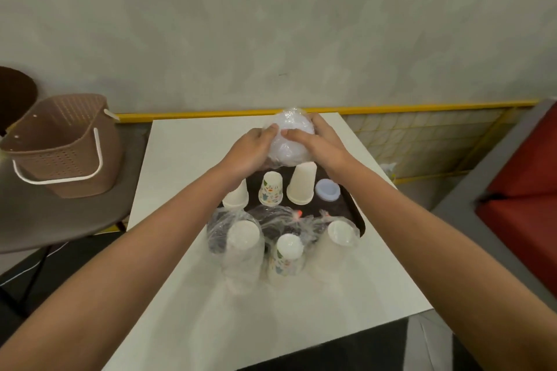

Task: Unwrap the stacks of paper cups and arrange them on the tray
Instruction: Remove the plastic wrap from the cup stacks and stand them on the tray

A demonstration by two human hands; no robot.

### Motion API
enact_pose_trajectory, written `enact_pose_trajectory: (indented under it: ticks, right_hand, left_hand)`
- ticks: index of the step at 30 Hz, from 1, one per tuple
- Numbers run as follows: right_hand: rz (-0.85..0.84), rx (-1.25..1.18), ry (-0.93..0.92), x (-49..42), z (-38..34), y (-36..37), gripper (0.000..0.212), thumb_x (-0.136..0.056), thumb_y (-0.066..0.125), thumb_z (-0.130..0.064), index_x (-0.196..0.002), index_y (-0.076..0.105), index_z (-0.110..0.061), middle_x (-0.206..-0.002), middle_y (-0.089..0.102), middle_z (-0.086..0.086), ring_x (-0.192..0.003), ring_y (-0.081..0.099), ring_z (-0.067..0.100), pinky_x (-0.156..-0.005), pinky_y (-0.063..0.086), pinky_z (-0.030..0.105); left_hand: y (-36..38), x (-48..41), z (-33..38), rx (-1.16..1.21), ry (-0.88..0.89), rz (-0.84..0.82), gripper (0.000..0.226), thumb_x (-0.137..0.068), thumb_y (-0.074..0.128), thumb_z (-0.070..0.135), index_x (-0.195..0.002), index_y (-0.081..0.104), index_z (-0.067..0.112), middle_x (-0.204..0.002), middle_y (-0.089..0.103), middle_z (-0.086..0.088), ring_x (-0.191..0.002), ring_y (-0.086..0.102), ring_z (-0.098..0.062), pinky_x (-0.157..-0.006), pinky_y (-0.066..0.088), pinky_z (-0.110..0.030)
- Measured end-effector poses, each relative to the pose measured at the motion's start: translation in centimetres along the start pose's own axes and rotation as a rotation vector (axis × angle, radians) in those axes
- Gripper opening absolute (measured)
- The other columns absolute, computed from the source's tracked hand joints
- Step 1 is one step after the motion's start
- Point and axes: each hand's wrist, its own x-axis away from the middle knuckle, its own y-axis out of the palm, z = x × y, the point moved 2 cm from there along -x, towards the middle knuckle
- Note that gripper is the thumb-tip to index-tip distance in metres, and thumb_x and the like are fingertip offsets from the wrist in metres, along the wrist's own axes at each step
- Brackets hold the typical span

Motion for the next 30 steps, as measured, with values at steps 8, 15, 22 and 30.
enact_pose_trajectory:
  ticks: [8,15,22,30]
  right_hand:
    - [0.211,-0.208,0.205,-0.3,5.0,-7.9,0.053,-0.079,0.071,-0.033,-0.125,0.047,-0.021,-0.122,0.056,0.006,-0.099,0.060,0.021,-0.075,0.055,0.035]
    - [0.173,-0.060,0.364,0.8,12.8,-14.4,0.058,-0.080,0.070,-0.034,-0.131,0.046,-0.017,-0.122,0.052,0.004,-0.102,0.054,0.022,-0.071,0.048,0.030]
    - [0.021,0.035,0.544,3.2,20.5,-15.6,0.059,-0.080,0.067,-0.034,-0.132,0.044,-0.017,-0.127,0.051,0.008,-0.110,0.053,0.028,-0.080,0.049,0.037]
    - [-0.063,-0.043,0.640,5.1,23.8,-14.8,0.039,-0.085,0.058,-0.028,-0.120,0.045,-0.021,-0.120,0.050,0.008,-0.104,0.053,0.026,-0.089,0.049,0.042]
  left_hand:
    - [6.0,0.2,0.1,-0.340,0.068,-0.156,0.058,-0.092,0.056,0.041,-0.142,0.038,0.019,-0.128,0.057,-0.002,-0.116,0.055,-0.021,-0.093,0.043,-0.030]
    - [11.4,-0.2,-1.8,-0.499,0.054,-0.202,0.049,-0.089,0.060,0.036,-0.135,0.048,0.024,-0.132,0.054,-0.002,-0.116,0.054,-0.019,-0.094,0.042,-0.028]
    - [14.6,0.4,-3.8,-0.531,0.048,-0.228,0.048,-0.088,0.064,0.035,-0.132,0.051,0.025,-0.131,0.055,0.000,-0.117,0.052,-0.015,-0.087,0.034,-0.020]
    - [16.5,1.1,-4.6,-0.651,0.054,-0.419,0.072,-0.079,0.073,0.042,-0.141,0.040,0.025,-0.143,0.047,0.000,-0.128,0.046,-0.014,-0.101,0.038,-0.025]
